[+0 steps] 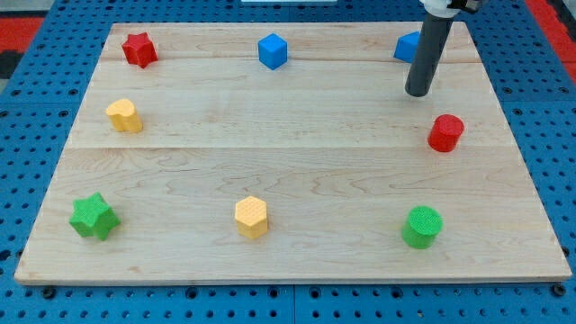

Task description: Move blue triangle into blue cube

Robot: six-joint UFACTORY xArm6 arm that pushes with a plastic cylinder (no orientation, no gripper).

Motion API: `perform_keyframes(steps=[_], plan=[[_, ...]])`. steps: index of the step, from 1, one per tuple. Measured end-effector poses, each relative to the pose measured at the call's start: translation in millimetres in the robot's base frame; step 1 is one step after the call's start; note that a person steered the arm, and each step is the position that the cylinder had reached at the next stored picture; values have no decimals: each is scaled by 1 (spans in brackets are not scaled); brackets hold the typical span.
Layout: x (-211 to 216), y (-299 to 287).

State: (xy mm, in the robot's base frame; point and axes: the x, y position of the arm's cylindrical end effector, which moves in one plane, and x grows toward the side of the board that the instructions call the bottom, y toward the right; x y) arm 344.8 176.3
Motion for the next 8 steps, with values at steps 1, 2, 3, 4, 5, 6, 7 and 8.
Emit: perform_keyframes(steps=[1, 2, 3, 4, 5, 6, 7, 8], plan=[[0, 6], [0, 13], [0, 13], [1, 16], [-11, 23], [-26, 58], [-68, 62], [-93, 53]])
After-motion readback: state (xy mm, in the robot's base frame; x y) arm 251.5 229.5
